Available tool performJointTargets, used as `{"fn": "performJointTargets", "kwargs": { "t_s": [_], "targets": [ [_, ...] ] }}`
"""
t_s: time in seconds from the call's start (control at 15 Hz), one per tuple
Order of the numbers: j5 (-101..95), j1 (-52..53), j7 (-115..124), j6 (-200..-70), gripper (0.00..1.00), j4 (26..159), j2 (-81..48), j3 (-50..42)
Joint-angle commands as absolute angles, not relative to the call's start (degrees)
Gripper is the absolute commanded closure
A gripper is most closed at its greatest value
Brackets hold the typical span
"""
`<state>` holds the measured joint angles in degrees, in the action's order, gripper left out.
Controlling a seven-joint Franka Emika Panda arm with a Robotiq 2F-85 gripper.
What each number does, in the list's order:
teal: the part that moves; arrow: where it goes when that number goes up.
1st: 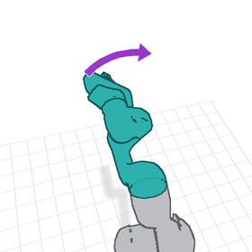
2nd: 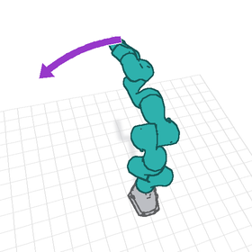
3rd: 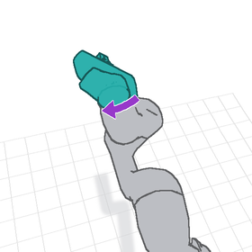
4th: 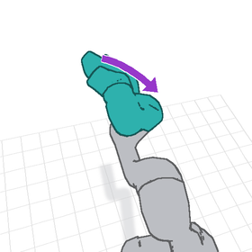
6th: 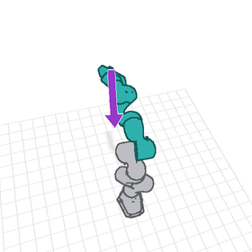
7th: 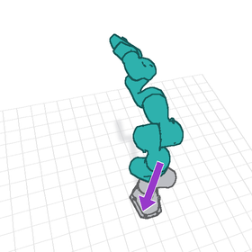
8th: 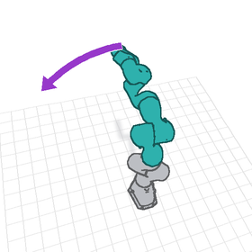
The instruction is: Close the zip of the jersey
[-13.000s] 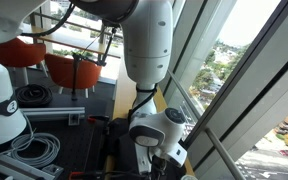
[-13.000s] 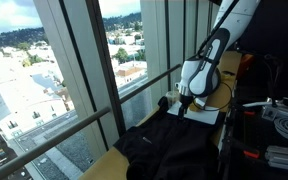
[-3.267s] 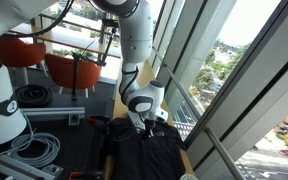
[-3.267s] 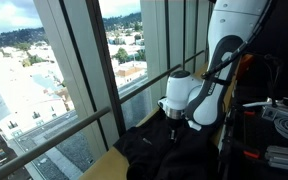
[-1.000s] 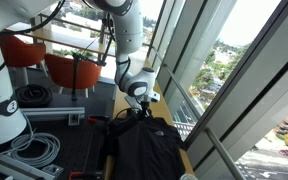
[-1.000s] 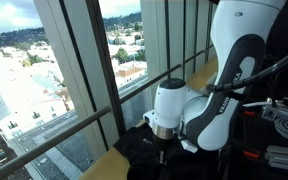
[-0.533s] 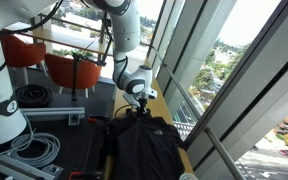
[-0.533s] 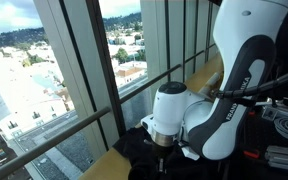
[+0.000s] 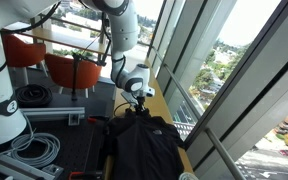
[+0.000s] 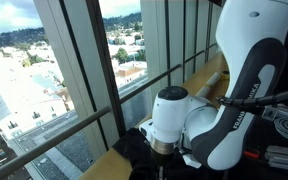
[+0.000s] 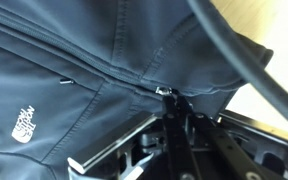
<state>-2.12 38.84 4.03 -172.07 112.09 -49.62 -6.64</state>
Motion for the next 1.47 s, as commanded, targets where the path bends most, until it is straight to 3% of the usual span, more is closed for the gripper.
{"fn": "performJointTargets", "kwargs": {
  "t_s": [0.0, 1.4],
  "targets": [
    [-3.7, 40.8, 7.2, -170.3, 0.98, 110.6, -49.7, -7.1],
    [-5.6, 41.2, 9.2, -163.9, 0.98, 103.5, -51.9, -6.2]
  ]
}}
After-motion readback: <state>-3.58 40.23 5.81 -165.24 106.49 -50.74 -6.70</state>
